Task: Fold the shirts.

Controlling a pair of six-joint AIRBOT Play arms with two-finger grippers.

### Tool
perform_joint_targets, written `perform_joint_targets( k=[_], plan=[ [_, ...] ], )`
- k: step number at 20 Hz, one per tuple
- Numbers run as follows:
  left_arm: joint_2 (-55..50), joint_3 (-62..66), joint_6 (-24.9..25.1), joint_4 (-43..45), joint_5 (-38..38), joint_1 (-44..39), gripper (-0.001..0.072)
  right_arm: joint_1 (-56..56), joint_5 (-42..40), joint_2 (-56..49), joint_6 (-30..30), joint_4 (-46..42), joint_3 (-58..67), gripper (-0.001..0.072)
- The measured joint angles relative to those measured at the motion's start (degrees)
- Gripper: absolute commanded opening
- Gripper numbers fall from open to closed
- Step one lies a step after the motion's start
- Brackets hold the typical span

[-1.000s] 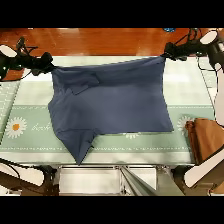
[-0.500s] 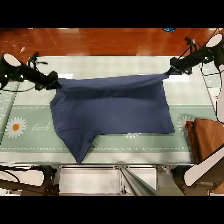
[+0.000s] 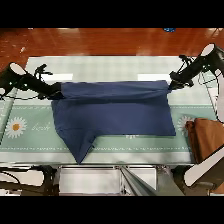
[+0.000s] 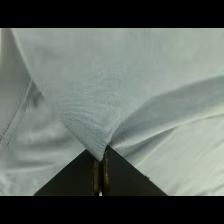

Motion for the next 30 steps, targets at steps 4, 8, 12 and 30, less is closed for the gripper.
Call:
perform_joint_targets(
  k=[4, 8, 12, 30],
  plan=[
    [0.0, -0.2, 0.7, 0.5, -2.8, 0.6, 0.0504, 0.0, -0.9, -0.1, 0.0, -0.8, -1.8, 0.0409],
    [0.8, -0.5, 0.8, 5.1, -8.4, 2.7, 0.0504, -1.5, -1.5, 2.9, 2.1, -3.2, -2.8, 0.0407],
    [7.4, -9.4, -0.2, 6.4, -11.5, 9.5, 0.0504, -8.6, -6.3, 15.0, 3.6, -5.3, -13.3, 0.0407],
    [34.8, -55.2, 1.6, -13.5, 10.8, 8.4, 0.0031, -12.2, -27.5, 45.2, -6.1, 14.7, -61.0, 0.0408]
  ],
)
